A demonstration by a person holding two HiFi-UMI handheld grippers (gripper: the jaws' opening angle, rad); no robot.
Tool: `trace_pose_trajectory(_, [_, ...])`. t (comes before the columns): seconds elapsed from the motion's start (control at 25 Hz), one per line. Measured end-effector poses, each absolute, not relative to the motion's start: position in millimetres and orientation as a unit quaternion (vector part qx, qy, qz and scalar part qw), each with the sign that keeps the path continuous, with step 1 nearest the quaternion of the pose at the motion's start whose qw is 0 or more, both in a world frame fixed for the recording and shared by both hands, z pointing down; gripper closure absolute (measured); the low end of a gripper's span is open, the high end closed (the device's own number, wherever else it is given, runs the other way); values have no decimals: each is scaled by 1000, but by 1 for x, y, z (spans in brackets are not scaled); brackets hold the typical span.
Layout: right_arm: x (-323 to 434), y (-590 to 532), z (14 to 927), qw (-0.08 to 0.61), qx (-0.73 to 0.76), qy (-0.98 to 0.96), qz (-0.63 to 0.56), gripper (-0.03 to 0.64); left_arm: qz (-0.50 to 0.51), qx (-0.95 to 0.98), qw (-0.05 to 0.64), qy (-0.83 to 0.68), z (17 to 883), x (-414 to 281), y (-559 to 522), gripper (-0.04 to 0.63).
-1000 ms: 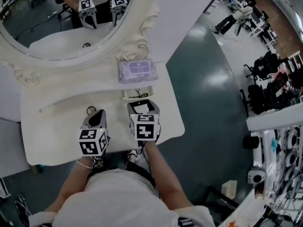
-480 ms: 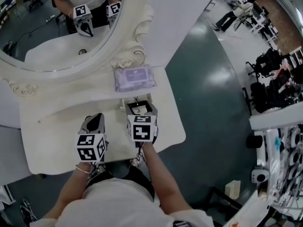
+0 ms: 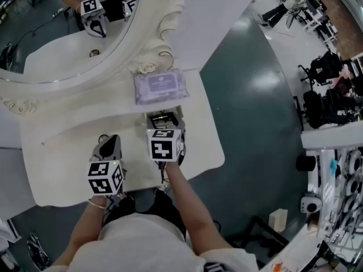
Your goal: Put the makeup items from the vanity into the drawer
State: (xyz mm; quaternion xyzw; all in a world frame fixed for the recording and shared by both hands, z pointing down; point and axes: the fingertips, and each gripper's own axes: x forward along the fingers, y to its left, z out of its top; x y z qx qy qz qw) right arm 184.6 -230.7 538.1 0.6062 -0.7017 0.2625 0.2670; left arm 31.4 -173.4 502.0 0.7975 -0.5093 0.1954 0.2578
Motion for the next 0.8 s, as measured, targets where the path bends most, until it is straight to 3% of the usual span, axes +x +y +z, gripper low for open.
trace_pose_trajectory(0.8, [190,-229,533,249,615,-702,259,299,189,780,271,-531,507,13,-168,592])
